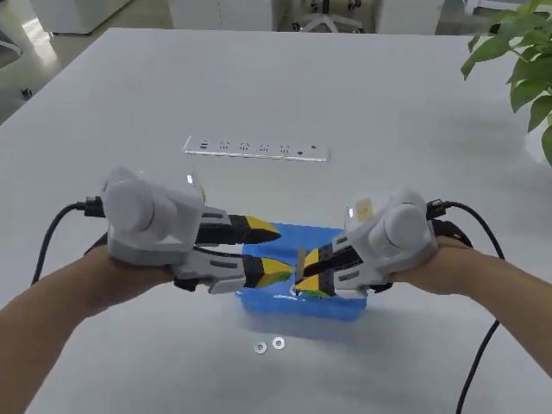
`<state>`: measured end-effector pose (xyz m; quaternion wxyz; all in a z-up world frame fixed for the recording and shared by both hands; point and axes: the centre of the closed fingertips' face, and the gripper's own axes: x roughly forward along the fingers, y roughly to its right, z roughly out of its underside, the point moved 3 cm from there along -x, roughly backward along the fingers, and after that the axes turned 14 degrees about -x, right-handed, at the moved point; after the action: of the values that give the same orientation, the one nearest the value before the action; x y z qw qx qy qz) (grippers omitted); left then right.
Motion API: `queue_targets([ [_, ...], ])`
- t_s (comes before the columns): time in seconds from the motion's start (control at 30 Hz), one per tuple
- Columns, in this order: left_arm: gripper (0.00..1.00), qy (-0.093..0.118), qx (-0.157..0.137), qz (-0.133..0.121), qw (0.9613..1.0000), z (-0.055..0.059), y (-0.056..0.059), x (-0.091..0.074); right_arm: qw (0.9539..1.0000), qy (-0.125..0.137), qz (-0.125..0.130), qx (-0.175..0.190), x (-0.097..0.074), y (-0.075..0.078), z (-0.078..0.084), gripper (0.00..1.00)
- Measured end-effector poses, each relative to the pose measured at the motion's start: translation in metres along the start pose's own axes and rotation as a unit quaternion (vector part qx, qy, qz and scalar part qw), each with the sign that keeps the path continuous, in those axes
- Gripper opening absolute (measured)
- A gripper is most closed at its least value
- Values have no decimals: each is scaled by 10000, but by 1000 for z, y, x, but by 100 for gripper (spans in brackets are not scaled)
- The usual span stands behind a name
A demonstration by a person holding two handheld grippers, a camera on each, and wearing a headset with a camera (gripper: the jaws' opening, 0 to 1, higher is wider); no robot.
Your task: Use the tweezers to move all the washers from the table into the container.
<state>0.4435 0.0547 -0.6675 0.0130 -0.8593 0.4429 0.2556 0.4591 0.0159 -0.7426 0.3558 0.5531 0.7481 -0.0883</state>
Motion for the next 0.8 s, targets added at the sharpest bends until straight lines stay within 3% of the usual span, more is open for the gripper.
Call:
queue_targets([
  [0.53, 14, -312, 502, 280, 9979, 3, 1, 21, 9999, -74, -41, -138, 0, -2, 0, 10],
  [0.8, 7, -364, 564, 376, 9970, 3, 3, 24, 9998, -99, -44, -179, 0, -3, -1, 10],
])
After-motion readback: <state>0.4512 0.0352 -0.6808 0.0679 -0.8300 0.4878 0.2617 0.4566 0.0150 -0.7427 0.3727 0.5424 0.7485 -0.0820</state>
